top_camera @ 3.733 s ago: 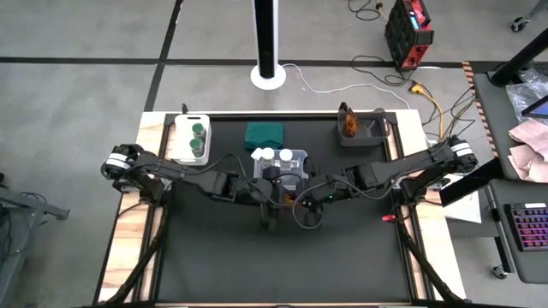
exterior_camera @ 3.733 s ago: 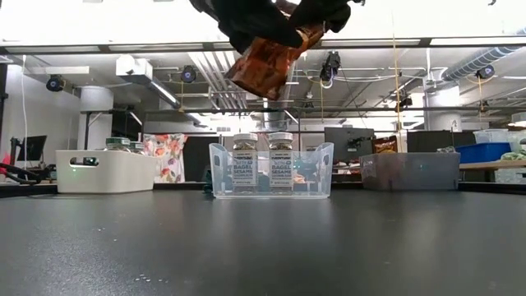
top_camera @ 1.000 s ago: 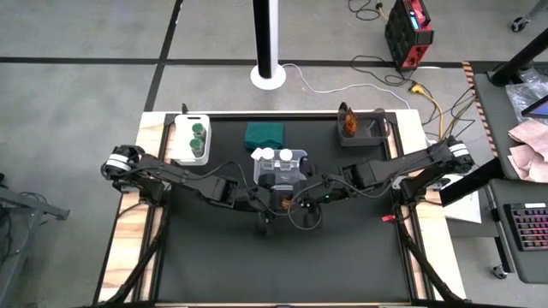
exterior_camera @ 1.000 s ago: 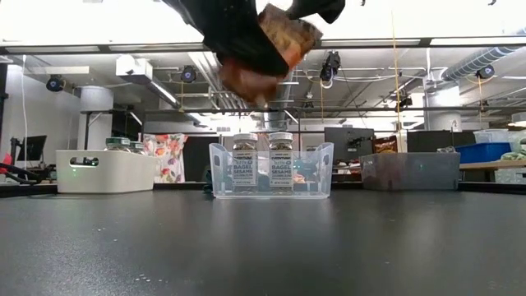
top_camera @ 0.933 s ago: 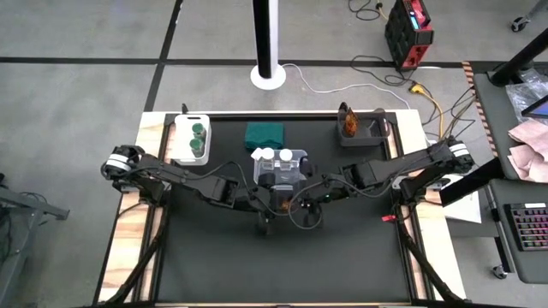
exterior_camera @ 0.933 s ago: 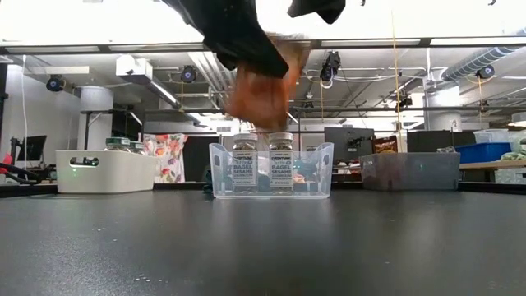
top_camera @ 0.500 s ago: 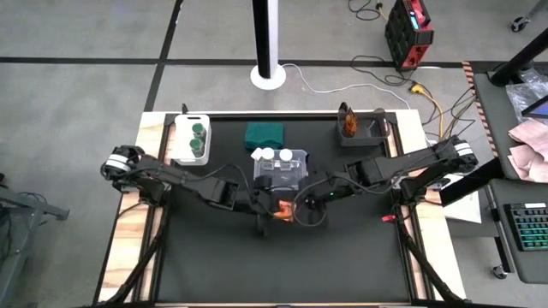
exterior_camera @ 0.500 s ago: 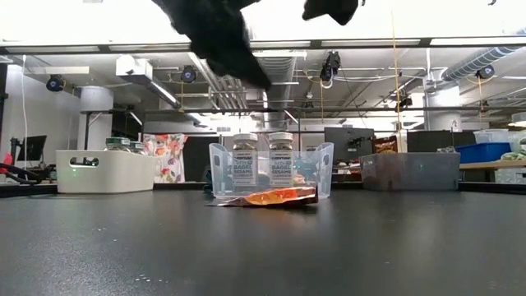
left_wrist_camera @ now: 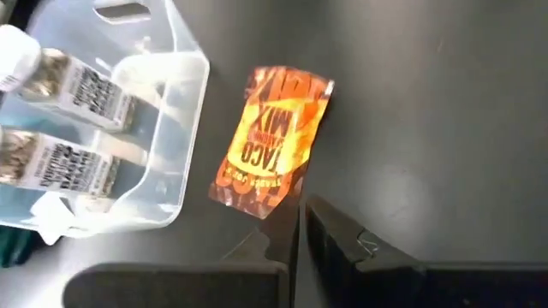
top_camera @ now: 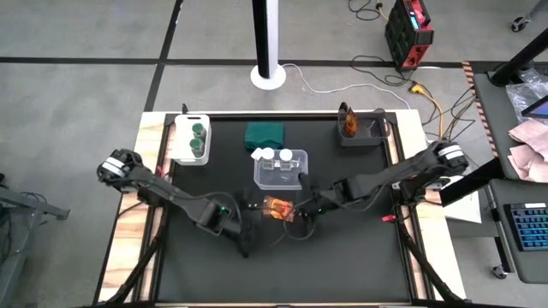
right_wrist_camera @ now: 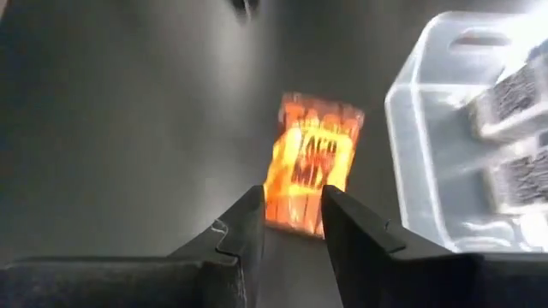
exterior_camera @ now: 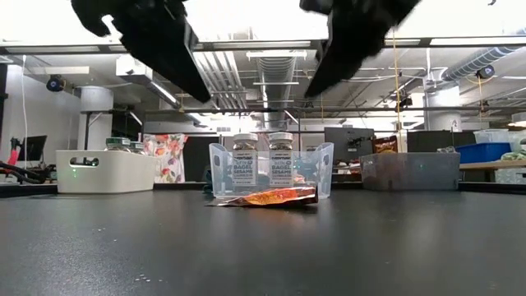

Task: Sort spices by type
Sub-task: Put the spice pack into the black bin

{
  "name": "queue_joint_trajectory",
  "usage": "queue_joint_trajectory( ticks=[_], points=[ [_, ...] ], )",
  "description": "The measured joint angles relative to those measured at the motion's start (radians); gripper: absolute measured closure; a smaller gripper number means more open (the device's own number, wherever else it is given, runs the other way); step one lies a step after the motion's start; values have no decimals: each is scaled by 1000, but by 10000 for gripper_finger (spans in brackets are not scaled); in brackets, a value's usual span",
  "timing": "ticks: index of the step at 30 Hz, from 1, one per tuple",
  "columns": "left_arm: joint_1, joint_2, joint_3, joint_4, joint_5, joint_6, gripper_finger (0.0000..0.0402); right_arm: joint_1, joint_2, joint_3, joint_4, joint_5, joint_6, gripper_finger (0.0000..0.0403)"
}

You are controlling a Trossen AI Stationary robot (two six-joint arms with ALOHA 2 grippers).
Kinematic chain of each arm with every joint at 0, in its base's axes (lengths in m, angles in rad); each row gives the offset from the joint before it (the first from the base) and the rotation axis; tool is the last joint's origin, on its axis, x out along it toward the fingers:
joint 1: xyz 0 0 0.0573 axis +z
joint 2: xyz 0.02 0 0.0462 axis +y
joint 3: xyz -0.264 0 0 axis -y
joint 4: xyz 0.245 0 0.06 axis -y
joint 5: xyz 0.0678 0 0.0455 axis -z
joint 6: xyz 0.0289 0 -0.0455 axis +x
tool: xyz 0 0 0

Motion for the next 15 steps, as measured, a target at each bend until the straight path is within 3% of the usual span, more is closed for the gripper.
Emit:
queue_joint_trajectory(
  ticks=[6,10,15],
  points=[
    [-82,-7,0,3,-118,-35,393,13,133,-35,124,37,-73,279],
    [-111,-10,0,-13,-187,-54,393,20,224,-6,127,58,-119,240],
    [-123,-19,0,-18,-195,-60,393,25,297,16,109,83,-153,187]
  ],
)
